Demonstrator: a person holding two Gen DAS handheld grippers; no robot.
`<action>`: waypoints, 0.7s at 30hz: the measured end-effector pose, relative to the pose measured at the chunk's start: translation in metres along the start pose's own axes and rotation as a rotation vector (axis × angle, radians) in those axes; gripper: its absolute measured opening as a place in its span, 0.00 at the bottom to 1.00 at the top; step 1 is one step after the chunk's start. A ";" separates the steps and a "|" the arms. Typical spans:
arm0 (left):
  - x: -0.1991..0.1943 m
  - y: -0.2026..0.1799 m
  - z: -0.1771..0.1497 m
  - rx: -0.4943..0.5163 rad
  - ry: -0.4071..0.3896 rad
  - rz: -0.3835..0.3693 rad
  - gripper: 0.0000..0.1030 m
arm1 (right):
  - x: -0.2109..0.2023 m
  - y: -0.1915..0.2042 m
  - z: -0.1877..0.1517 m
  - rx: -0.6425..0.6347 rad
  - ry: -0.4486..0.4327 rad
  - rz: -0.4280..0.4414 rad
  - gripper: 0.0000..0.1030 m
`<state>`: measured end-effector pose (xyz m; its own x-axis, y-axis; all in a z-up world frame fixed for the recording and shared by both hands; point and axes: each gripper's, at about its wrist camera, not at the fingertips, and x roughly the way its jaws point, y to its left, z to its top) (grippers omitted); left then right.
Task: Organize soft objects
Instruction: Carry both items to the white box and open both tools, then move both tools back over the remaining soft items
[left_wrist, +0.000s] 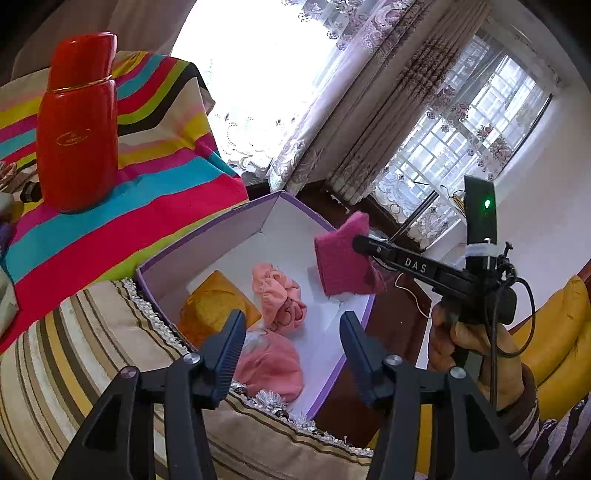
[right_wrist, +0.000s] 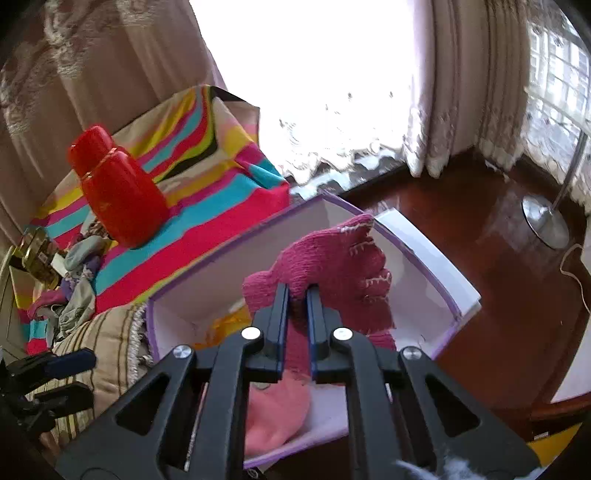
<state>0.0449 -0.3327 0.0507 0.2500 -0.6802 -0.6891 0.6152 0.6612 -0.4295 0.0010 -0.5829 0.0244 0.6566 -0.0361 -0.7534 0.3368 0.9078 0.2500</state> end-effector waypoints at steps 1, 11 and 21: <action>-0.003 0.003 0.000 -0.006 -0.005 0.004 0.53 | -0.001 -0.001 -0.001 0.004 0.000 0.002 0.19; -0.038 0.040 -0.002 -0.073 -0.091 0.081 0.53 | -0.003 0.038 -0.001 -0.071 0.000 0.106 0.53; -0.104 0.110 -0.033 -0.222 -0.203 0.227 0.53 | 0.009 0.105 -0.014 -0.184 0.070 0.224 0.53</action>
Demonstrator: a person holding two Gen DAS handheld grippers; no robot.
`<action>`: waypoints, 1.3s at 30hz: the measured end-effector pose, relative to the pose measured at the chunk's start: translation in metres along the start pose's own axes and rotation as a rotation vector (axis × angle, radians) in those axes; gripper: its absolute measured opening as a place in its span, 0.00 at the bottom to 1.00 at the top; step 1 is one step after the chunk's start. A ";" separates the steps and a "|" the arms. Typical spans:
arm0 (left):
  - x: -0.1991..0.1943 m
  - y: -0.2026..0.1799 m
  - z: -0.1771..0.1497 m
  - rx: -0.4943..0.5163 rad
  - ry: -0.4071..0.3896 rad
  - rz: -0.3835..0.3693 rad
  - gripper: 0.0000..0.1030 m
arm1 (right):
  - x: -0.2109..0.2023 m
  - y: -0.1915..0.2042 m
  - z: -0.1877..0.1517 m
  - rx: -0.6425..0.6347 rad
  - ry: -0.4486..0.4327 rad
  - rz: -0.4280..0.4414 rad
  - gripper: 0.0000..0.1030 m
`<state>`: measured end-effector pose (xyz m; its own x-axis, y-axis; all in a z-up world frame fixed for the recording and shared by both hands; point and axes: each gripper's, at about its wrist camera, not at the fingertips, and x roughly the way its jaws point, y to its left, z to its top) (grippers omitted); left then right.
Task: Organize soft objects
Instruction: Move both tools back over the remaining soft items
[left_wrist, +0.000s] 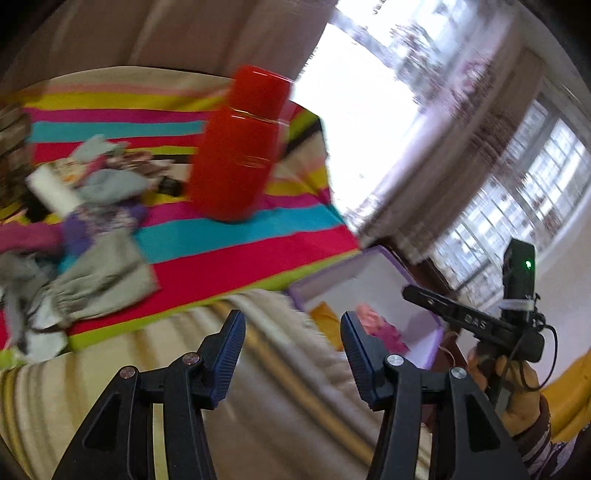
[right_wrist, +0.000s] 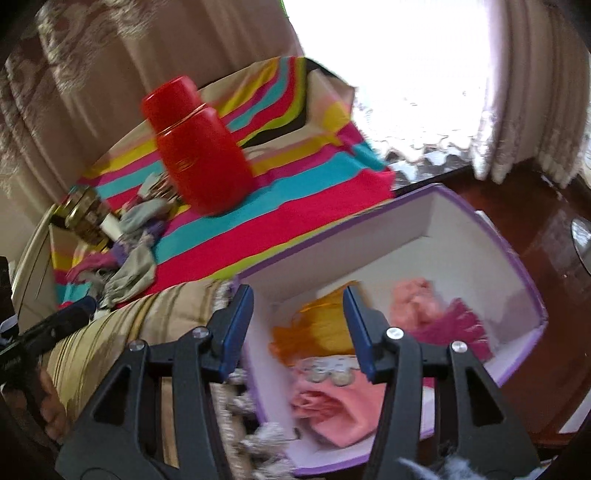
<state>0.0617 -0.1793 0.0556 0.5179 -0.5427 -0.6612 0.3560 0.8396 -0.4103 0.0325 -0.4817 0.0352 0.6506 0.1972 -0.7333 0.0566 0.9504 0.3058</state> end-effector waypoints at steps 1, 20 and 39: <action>-0.005 0.009 -0.001 -0.017 -0.010 0.015 0.53 | 0.004 0.008 0.001 -0.015 0.008 0.006 0.53; -0.069 0.124 -0.020 -0.239 -0.118 0.174 0.53 | 0.092 0.164 0.000 -0.267 0.205 0.200 0.66; -0.085 0.168 -0.024 -0.318 -0.155 0.188 0.53 | 0.200 0.261 0.013 -0.299 0.392 0.161 0.75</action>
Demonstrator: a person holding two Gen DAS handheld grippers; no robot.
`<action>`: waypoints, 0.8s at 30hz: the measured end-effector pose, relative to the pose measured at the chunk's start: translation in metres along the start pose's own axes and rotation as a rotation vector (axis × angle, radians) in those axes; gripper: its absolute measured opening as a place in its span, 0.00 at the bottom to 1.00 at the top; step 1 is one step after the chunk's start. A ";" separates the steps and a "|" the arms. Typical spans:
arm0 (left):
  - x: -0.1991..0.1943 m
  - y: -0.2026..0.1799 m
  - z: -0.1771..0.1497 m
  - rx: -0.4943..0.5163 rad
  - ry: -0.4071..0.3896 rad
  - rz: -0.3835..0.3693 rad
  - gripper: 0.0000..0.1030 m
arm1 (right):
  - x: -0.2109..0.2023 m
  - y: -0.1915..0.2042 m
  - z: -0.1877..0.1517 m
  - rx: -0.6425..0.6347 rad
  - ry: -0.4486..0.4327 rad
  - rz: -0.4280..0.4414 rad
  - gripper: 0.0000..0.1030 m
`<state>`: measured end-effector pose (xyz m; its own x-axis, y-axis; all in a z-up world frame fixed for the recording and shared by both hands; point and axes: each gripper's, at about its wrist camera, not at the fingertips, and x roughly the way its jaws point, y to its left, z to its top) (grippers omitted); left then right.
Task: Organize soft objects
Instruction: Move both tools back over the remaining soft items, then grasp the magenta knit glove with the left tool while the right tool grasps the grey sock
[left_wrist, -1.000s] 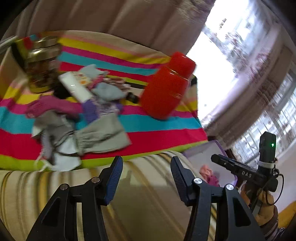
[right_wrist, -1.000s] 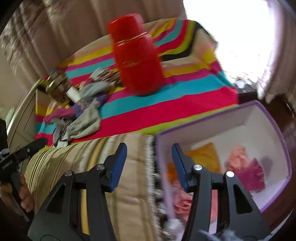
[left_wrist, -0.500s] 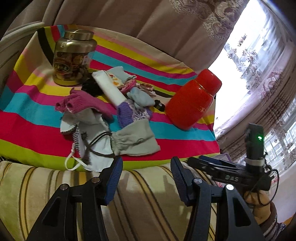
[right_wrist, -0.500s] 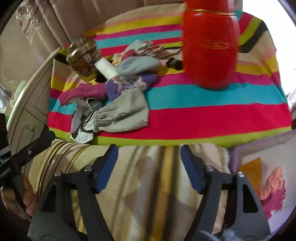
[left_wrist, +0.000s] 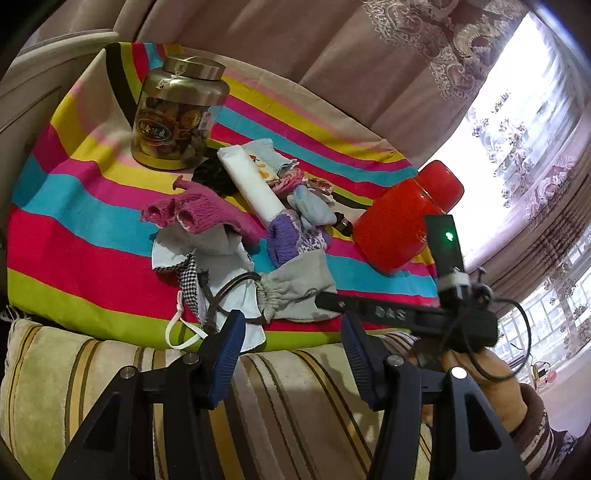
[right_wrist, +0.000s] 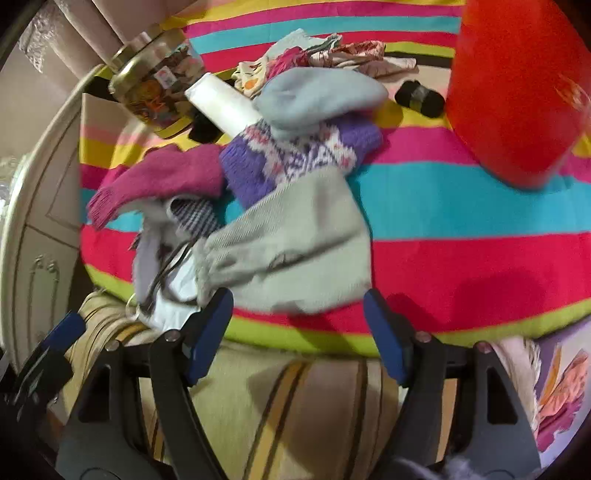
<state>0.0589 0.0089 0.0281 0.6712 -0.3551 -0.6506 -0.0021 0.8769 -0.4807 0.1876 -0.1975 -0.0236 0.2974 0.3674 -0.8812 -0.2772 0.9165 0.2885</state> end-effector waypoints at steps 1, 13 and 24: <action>0.000 0.001 0.000 -0.002 -0.002 -0.001 0.53 | 0.003 0.001 0.004 -0.002 -0.006 -0.012 0.77; -0.006 0.014 0.011 -0.008 -0.034 0.039 0.53 | 0.047 0.024 0.027 -0.088 0.048 -0.092 0.88; 0.022 0.004 0.086 0.162 -0.026 0.236 0.57 | 0.052 0.055 0.019 -0.182 0.011 -0.094 0.72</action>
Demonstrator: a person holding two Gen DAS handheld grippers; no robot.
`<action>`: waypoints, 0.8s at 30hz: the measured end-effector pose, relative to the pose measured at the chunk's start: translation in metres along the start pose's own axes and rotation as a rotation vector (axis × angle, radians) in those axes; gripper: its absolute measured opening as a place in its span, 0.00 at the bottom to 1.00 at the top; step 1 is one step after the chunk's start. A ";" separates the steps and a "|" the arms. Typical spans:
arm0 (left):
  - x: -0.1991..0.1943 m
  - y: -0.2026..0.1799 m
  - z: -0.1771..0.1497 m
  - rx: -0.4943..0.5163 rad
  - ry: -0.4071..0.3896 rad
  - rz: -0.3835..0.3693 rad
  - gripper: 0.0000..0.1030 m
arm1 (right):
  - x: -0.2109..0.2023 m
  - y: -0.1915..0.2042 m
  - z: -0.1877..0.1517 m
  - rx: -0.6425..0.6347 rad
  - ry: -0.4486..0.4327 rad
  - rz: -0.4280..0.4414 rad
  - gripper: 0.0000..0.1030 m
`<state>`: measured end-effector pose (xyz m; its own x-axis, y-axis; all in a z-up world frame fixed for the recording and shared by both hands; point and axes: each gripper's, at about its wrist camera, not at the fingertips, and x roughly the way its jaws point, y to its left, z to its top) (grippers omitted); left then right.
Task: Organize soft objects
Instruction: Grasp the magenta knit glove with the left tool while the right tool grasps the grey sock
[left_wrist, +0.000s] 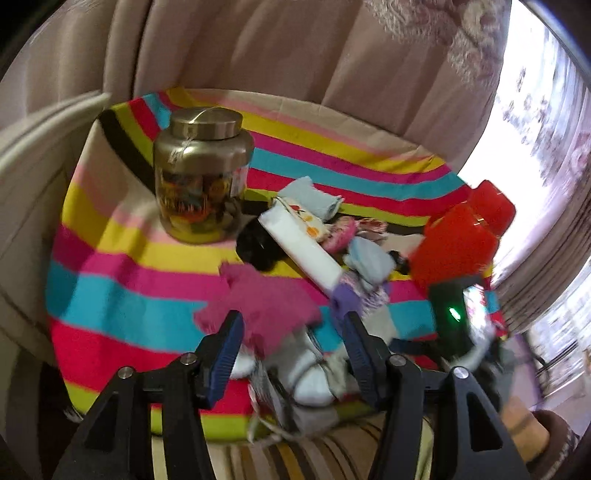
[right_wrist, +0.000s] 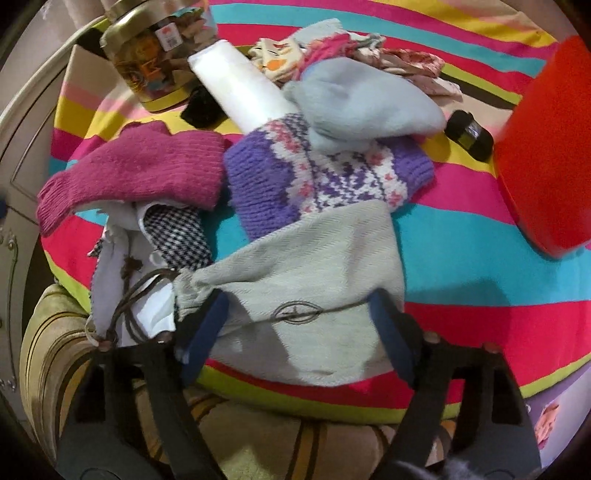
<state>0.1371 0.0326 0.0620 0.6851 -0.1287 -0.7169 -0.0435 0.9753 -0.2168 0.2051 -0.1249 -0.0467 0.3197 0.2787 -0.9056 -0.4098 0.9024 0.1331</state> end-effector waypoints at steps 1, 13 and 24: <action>0.007 -0.002 0.006 0.024 0.014 0.013 0.61 | 0.000 0.003 0.000 -0.009 -0.004 0.002 0.67; 0.108 -0.005 0.018 0.184 0.249 0.144 0.36 | 0.002 -0.020 -0.004 0.037 -0.046 0.123 0.19; 0.089 0.005 0.009 0.124 0.157 0.069 0.14 | -0.016 -0.052 -0.017 0.142 -0.080 0.136 0.64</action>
<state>0.2047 0.0280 0.0032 0.5616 -0.0776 -0.8238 0.0096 0.9961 -0.0872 0.2070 -0.1818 -0.0457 0.3385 0.4213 -0.8414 -0.3310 0.8903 0.3127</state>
